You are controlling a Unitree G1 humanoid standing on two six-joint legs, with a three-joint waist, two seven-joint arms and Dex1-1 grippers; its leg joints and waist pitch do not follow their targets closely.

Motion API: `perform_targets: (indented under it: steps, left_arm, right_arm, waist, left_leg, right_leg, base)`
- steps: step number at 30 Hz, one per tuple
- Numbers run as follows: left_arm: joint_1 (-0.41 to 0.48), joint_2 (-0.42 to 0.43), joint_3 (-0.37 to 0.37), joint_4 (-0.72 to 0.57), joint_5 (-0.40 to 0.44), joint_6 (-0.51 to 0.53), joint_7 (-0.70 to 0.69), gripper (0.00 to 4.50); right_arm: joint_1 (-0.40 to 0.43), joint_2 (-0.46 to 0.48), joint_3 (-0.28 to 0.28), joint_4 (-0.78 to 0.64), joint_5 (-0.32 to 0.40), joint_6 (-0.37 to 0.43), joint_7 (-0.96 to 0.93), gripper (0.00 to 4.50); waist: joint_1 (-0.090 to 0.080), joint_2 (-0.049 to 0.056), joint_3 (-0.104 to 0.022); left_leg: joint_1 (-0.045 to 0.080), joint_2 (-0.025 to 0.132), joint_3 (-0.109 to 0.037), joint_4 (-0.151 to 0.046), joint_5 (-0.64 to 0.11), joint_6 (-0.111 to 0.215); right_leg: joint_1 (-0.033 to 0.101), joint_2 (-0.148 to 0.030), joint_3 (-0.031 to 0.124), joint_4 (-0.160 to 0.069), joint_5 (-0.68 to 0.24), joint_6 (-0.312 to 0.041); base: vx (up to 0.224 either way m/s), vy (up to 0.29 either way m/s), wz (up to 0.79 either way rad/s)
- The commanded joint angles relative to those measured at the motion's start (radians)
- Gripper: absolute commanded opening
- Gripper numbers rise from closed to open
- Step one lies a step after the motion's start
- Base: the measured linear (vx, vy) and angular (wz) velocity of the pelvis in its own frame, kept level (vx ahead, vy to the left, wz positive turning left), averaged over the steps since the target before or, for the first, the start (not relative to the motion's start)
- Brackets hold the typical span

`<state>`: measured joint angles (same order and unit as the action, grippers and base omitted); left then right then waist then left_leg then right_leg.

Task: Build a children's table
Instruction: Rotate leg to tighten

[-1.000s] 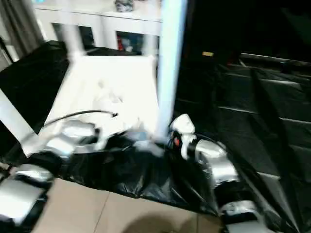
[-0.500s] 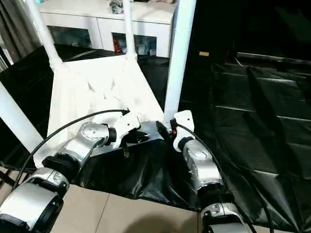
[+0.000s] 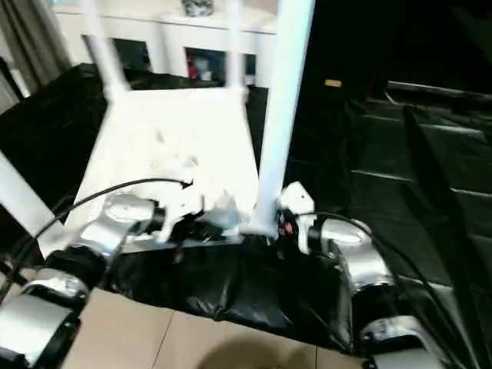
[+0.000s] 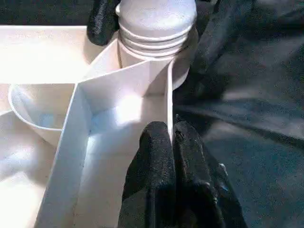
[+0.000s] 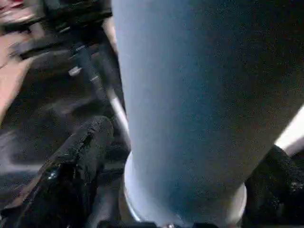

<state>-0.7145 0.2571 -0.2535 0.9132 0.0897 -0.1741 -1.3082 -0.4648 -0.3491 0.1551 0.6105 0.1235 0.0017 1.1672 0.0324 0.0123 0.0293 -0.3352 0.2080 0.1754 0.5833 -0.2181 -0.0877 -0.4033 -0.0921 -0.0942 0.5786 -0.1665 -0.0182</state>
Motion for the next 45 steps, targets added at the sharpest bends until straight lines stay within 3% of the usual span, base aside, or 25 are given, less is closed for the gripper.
perform_targets:
  steps: [1, 2, 3, 7, 8, 13, 17, 18, 20, 22, 28, 29, 30, 31, 37, 42, 45]
  left_arm:
    - [0.014, -0.011, -0.032, 0.0, -0.005, -0.006, -0.038, 0.0]
    - [0.008, 0.008, -0.045, 0.005, 0.0, -0.016, -0.075, 0.0]
    - [0.006, 0.011, -0.045, 0.006, 0.001, -0.02, -0.081, 0.0]
    - [0.001, 0.018, -0.045, 0.009, -0.001, -0.021, -0.107, 0.0]
    - [-0.001, 0.021, -0.044, 0.01, 0.001, -0.022, -0.113, 0.0]
    - [-0.008, 0.023, -0.035, 0.019, 0.0, -0.024, -0.109, 0.0]
    - [-0.011, -0.002, -0.023, 0.03, 0.016, 0.008, 0.026, 0.0]
    - [-0.017, -0.012, -0.022, 0.037, 0.034, 0.022, 0.095, 0.0]
    - [-0.026, -0.034, -0.011, 0.047, 0.046, 0.046, 0.183, 0.0]
    - [-0.034, -0.065, 0.006, 0.051, 0.043, 0.07, 0.256, 0.0]
    - [-0.024, -0.168, 0.002, 0.018, 0.053, 0.117, 0.379, 0.0]
    - [-0.018, -0.184, -0.004, 0.016, 0.053, 0.112, 0.385, 0.0]
    - [-0.012, -0.201, -0.014, 0.019, 0.057, 0.101, 0.398, 0.0]
    - [-0.01, -0.204, -0.019, 0.023, 0.062, 0.089, 0.406, 0.0]
    - [-0.006, -0.174, -0.018, 0.028, 0.064, 0.051, 0.385, 0.0]
    - [-0.008, -0.117, -0.018, 0.039, 0.068, 0.019, 0.33, 0.0]
    - [-0.009, -0.071, -0.019, 0.043, 0.058, -0.006, 0.245, 0.0]
  right_arm:
    - [-0.003, 0.004, 0.042, 0.002, -0.01, -0.004, 0.051, 3.56]
    - [-0.025, -0.003, 0.055, 0.027, -0.017, -0.009, 0.091, 3.42]
    - [-0.029, -0.003, 0.058, 0.03, -0.015, -0.008, 0.099, 3.27]
    - [-0.04, -0.002, 0.064, 0.032, -0.011, 0.0, 0.12, 3.1]
    - [-0.042, -0.001, 0.065, 0.032, -0.009, 0.002, 0.126, 2.85]
    - [-0.04, 0.022, 0.05, 0.029, 0.011, 0.022, 0.107, 2.71]
    - [-0.025, 0.088, -0.021, 0.065, 0.004, -0.004, -0.115, 2.67]
    - [-0.024, 0.106, -0.036, 0.084, -0.014, -0.004, -0.206, 2.67]
    - [-0.021, 0.134, -0.053, 0.109, -0.04, -0.004, -0.334, 2.67]
    - [-0.018, 0.166, -0.073, 0.127, -0.053, 0.004, -0.446, 2.67]
    - [-0.013, 0.302, -0.107, 0.15, -0.084, 0.055, -0.734, 2.67]
    - [-0.016, 0.328, -0.107, 0.15, -0.081, 0.05, -0.749, 2.67]
    - [-0.022, 0.353, -0.098, 0.151, -0.092, 0.024, -0.772, 2.67]
    - [-0.025, 0.357, -0.092, 0.151, -0.099, 0.004, -0.775, 3.02]
    - [-0.035, 0.301, -0.102, 0.13, -0.067, -0.031, -0.683, 3.71]
    - [-0.035, 0.206, -0.083, 0.11, -0.054, -0.025, -0.501, 3.8]
    - [-0.024, 0.131, -0.063, 0.074, -0.018, 0.005, -0.299, 3.8]
  waist:
    - [0.002, -0.01, -0.049]
    - [0.004, -0.01, -0.049]
    - [0.003, -0.015, -0.049]
    - [0.005, -0.014, -0.05]
    - [0.006, -0.014, -0.051]
    - [0.007, -0.014, -0.051]
    - [0.005, -0.008, -0.047]
    - [-0.004, -0.009, -0.043]
    - [-0.011, -0.009, -0.039]
    - [-0.016, -0.009, -0.039]
    - [-0.029, -0.006, -0.041]
    - [-0.029, 0.002, -0.041]
    - [-0.032, 0.001, -0.04]
    - [-0.033, 0.001, -0.041]
    - [-0.033, 0.002, -0.043]
    - [-0.028, 0.0, -0.049]
    - [-0.024, -0.003, -0.05]
  left_leg:
    - [-0.013, 0.029, 0.005, -0.065, -0.145, 0.133]
    - [-0.012, 0.029, 0.005, -0.066, -0.149, 0.12]
    - [-0.013, 0.029, 0.005, -0.066, -0.15, 0.119]
    - [-0.013, 0.029, 0.005, -0.065, -0.123, 0.116]
    - [-0.013, 0.029, 0.004, -0.064, -0.114, 0.119]
    - [-0.013, 0.028, 0.006, -0.063, -0.108, 0.124]
    - [-0.011, 0.029, 0.005, -0.067, -0.142, 0.093]
    - [-0.01, 0.025, 0.002, -0.072, -0.186, 0.061]
    - [-0.006, 0.021, -0.001, -0.075, -0.216, 0.036]
    - [-0.006, 0.019, -0.002, -0.076, -0.223, 0.028]
    - [-0.008, 0.015, -0.004, -0.076, -0.234, 0.041]
    - [-0.009, 0.015, -0.004, -0.077, -0.236, 0.043]
    - [-0.011, 0.015, -0.004, -0.077, -0.241, 0.043]
    - [-0.011, 0.015, -0.005, -0.078, -0.244, 0.043]
    - [-0.012, 0.016, -0.005, -0.077, -0.256, 0.06]
    - [-0.018, 0.015, 0.0, -0.067, -0.174, 0.109]
    - [-0.018, 0.016, 0.0, -0.064, -0.147, 0.135]
  right_leg:
    - [0.059, -0.053, 0.046, -0.053, -0.185, -0.265]
    - [0.059, -0.053, 0.047, -0.052, -0.186, -0.266]
    - [0.06, -0.053, 0.047, -0.05, -0.184, -0.266]
    - [0.061, -0.054, 0.048, -0.046, -0.152, -0.271]
    - [0.061, -0.054, 0.047, -0.044, -0.134, -0.275]
    - [0.061, -0.054, 0.047, -0.044, -0.13, -0.279]
    - [0.058, -0.055, 0.048, -0.05, -0.186, -0.264]
    - [0.056, -0.057, 0.048, -0.061, -0.274, -0.235]
    - [0.052, -0.056, 0.047, -0.074, -0.374, -0.197]
    - [0.051, -0.054, 0.047, -0.078, -0.403, -0.181]
    - [0.048, -0.05, 0.046, -0.083, -0.392, -0.174]
    - [0.048, -0.051, 0.046, -0.083, -0.39, -0.175]
    - [0.048, -0.05, 0.046, -0.084, -0.383, -0.174]
    - [0.049, -0.05, 0.045, -0.083, -0.381, -0.174]
    - [0.052, -0.05, 0.046, -0.08, -0.341, -0.19]
    - [0.061, -0.052, 0.047, -0.067, -0.227, -0.23]
    - [0.065, -0.049, 0.045, -0.06, -0.181, -0.251]
  base:
    - [0.0, 0.0, 0.0]
    - [0.0, 0.0, 0.0]
    - [0.0, 0.0, 0.0]
    - [0.0, 0.0, 0.0]
    - [0.0, 0.0, 0.0]
    - [0.0, 0.0, 0.0]
    - [0.0, 0.0, 0.0]
    - [0.0, 0.0, 0.0]
    - [0.0, 0.0, 0.0]
    - [0.0, 0.0, 0.0]
    - [0.0, 0.0, 0.0]
    - [0.0, 0.0, 0.0]
    - [0.0, 0.0, 0.0]
    - [0.0, 0.0, 0.0]
    - [0.0, 0.0, 0.0]
    - [0.0, 0.0, 0.0]
    - [0.0, 0.0, 0.0]
